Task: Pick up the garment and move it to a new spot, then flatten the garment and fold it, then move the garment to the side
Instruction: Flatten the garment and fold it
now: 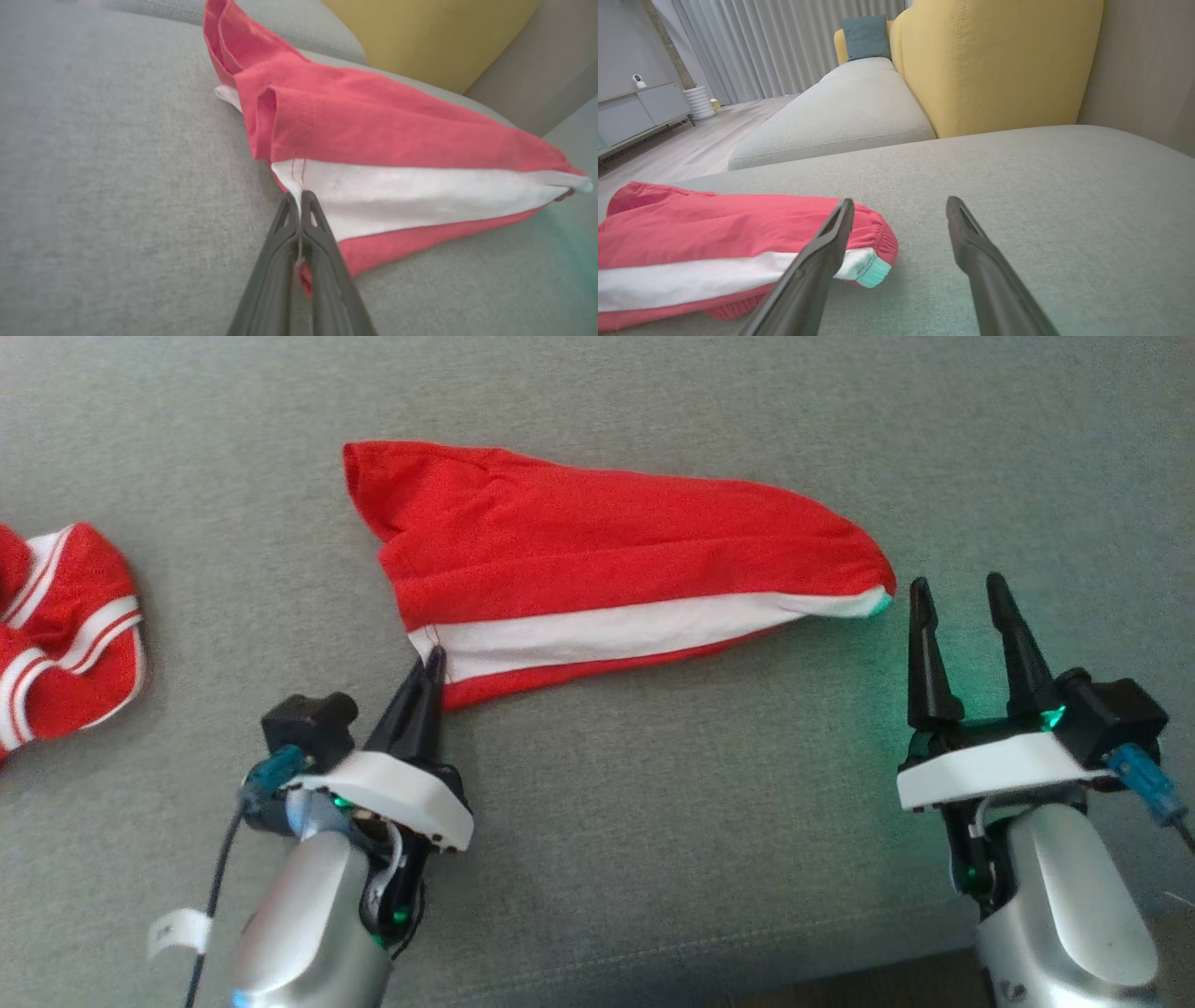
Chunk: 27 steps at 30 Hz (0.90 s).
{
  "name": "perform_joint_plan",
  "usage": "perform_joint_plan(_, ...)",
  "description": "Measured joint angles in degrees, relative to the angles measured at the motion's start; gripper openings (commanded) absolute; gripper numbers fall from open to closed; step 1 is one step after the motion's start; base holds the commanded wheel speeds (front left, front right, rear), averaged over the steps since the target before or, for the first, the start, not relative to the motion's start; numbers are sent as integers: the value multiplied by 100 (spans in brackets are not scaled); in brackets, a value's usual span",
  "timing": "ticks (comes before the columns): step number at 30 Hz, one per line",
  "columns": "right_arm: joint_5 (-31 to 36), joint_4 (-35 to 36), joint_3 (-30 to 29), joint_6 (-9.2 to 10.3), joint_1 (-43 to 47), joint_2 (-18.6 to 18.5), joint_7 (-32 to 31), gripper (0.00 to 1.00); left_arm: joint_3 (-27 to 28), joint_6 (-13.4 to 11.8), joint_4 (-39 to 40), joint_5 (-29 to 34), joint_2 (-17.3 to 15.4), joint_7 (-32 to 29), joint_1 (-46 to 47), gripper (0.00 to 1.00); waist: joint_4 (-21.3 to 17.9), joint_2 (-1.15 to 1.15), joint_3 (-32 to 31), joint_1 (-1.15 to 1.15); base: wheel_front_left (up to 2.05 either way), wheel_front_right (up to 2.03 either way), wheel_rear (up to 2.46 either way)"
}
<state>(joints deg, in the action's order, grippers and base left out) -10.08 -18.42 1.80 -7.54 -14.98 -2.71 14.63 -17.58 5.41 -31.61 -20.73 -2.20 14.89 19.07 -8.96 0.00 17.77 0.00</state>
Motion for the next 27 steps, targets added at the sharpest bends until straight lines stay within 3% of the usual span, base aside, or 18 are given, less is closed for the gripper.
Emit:
perform_joint_plan(11,169,-757,360,0,45,0,0,100,131,-148,320,-1,5,-20,-276,0,440,0,-176,0,0,0,0)
perform_joint_plan(18,148,-771,576,0,214,0,0,100,132,-191,359,-1,5,-20,-279,0,405,0,-138,0,0,0,0)
perform_joint_plan(27,261,-708,386,0,403,-1,0,100,158,-197,383,129,5,-20,-278,0,364,0,-72,0,0,0,0)
